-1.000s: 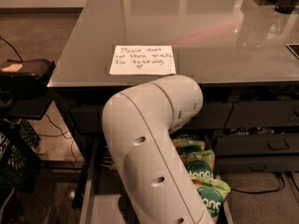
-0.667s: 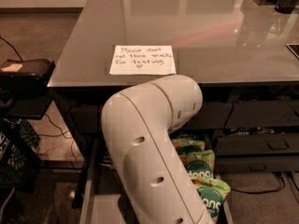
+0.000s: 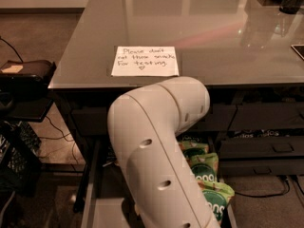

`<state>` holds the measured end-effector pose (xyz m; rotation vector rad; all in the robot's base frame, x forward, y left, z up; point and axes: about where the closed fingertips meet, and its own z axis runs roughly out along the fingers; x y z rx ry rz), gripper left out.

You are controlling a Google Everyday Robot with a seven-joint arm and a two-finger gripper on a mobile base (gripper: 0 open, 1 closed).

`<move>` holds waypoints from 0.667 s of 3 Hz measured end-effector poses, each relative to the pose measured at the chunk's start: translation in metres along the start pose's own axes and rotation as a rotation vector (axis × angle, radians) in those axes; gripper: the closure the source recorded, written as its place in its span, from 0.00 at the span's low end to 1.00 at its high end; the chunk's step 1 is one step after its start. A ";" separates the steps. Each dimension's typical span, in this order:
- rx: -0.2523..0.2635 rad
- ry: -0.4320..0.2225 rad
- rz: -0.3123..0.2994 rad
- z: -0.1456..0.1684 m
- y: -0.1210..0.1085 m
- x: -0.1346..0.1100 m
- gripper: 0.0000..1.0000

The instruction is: Pick blue chip bag from middle drawer and place on counter

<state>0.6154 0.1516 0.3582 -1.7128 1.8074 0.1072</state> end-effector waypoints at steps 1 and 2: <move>-0.009 -0.022 0.011 -0.009 0.001 -0.005 1.00; -0.029 -0.064 0.014 -0.025 0.003 -0.015 1.00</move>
Offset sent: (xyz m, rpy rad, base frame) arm -0.0244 0.0025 0.0474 0.1119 0.0367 0.0549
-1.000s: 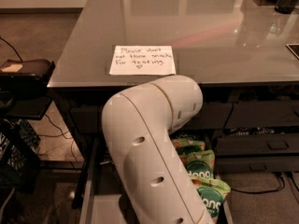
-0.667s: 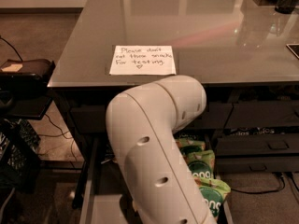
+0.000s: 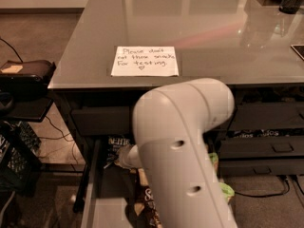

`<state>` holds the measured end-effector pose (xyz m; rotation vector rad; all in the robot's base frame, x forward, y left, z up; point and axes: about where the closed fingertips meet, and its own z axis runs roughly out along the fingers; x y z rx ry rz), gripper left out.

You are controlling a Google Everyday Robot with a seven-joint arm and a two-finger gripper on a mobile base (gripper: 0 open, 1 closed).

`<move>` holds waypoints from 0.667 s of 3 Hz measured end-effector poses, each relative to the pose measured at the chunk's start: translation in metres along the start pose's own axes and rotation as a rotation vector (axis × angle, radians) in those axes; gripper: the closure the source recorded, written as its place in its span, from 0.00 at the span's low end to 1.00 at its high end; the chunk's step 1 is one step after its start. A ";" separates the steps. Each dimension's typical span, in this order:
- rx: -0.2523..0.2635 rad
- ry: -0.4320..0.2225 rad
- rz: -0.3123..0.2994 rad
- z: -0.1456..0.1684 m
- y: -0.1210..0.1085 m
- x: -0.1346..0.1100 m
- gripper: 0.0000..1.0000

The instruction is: Pick blue chip bag from middle drawer and place on counter

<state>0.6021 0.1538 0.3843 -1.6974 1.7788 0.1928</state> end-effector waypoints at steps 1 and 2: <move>-0.033 -0.044 -0.009 -0.017 0.005 -0.016 1.00; -0.076 -0.081 -0.020 -0.033 0.017 -0.032 1.00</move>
Offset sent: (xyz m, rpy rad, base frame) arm -0.0459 0.0131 0.0602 0.0989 0.0709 0.1344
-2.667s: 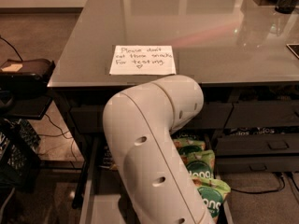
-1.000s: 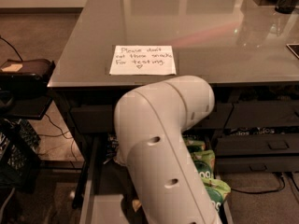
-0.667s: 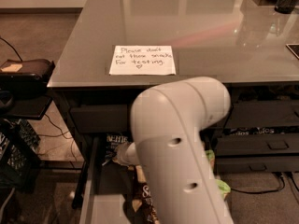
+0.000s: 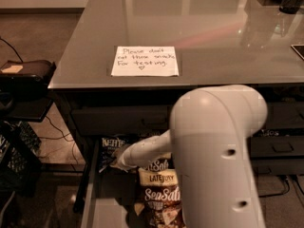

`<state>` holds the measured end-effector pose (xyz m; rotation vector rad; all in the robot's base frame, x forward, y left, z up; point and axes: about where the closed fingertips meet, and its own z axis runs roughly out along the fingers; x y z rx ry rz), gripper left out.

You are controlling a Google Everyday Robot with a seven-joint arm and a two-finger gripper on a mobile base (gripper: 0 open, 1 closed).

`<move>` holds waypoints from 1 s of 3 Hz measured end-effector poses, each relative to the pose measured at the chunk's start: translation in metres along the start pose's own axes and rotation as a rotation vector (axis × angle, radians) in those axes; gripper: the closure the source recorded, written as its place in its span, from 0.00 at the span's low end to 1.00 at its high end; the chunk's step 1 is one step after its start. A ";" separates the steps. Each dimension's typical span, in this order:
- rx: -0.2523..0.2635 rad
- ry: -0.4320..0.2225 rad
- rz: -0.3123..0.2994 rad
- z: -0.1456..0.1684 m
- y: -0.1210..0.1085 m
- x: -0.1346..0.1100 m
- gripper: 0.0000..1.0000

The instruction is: Pick blue chip bag from middle drawer and place on counter

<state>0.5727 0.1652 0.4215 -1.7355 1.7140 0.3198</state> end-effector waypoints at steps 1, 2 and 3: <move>-0.041 -0.029 -0.021 -0.016 0.013 -0.017 1.00; -0.147 -0.063 -0.020 -0.044 0.041 -0.031 1.00; -0.148 -0.063 -0.020 -0.044 0.041 -0.030 1.00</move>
Offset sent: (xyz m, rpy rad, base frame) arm -0.0679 -0.0135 0.0709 0.0868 0.1618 0.1638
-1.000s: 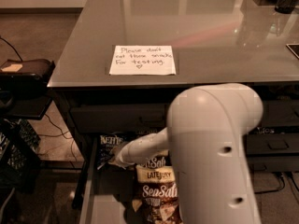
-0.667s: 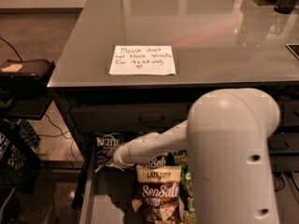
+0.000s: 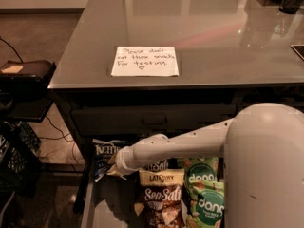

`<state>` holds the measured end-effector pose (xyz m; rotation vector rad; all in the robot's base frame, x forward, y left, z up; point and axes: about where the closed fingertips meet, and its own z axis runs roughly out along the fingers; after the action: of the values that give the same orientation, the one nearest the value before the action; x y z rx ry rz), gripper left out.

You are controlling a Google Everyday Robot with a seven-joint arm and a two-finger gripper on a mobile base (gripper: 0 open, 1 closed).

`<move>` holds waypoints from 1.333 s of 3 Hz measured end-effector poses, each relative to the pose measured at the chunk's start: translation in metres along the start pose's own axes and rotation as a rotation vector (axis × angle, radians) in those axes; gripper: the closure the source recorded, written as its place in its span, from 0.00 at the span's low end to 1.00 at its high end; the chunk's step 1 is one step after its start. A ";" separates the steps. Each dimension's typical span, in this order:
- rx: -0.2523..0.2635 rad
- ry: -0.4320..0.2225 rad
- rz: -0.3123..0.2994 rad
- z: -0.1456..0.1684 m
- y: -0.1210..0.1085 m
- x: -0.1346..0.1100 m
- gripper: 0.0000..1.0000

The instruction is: Pick blue chip bag from middle drawer and place on counter

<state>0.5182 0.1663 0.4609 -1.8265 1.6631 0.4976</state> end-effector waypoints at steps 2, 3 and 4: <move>-0.025 -0.022 -0.011 -0.038 0.010 -0.028 1.00; -0.023 -0.001 -0.012 -0.071 0.016 -0.041 1.00; -0.001 0.020 0.001 -0.112 0.019 -0.048 1.00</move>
Offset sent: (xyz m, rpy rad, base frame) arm -0.0301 -0.0098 0.0792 0.0304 0.0074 0.0407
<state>0.4783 0.1286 0.5716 -1.8372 1.6774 0.4814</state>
